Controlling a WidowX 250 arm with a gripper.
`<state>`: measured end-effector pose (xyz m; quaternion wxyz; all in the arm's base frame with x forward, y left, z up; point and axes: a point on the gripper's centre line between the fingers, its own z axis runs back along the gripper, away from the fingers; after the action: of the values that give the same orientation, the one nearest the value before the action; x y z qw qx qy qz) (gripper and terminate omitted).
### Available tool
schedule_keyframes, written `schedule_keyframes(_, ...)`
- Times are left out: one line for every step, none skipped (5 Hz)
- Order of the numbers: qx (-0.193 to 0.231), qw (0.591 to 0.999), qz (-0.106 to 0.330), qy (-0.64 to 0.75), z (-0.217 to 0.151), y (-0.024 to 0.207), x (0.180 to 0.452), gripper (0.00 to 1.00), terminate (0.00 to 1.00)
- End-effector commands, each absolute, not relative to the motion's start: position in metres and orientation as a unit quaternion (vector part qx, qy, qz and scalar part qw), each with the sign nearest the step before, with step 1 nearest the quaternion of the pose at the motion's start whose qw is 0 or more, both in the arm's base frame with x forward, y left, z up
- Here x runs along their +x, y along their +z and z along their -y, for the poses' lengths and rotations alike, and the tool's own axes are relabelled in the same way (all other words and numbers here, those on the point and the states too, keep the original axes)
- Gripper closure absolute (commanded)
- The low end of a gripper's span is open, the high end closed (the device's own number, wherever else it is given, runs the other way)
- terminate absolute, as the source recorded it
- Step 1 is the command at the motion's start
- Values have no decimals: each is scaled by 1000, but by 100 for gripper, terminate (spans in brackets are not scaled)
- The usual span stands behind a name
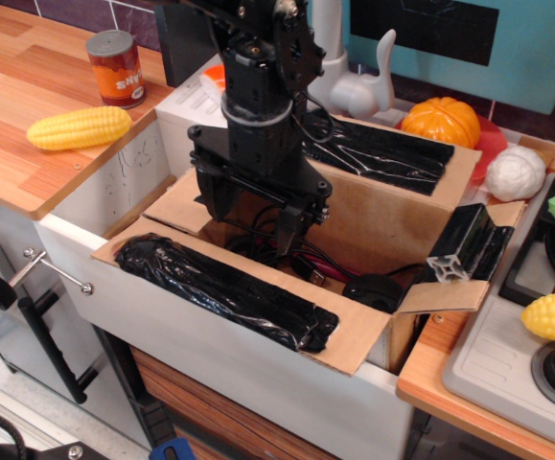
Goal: Open small4fbox flaps
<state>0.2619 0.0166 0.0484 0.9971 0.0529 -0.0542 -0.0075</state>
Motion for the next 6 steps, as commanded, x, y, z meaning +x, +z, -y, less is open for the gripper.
schedule_keyframes(53,997,54,-7,-17,48,262,0,0)
schedule_keyframes(49,997,59,-18,-21,41,264,0,0)
schedule_keyframes(38,997,58,-28,-18,37,267,0,0)
schedule_keyframes(27,997,66,-25,-16,30,268,0,0)
schedule_keyframes(20,996,88,-8,-20,21,268,0,0)
schedule_keyframes(16,996,88,-17,-27,14,267,0,0)
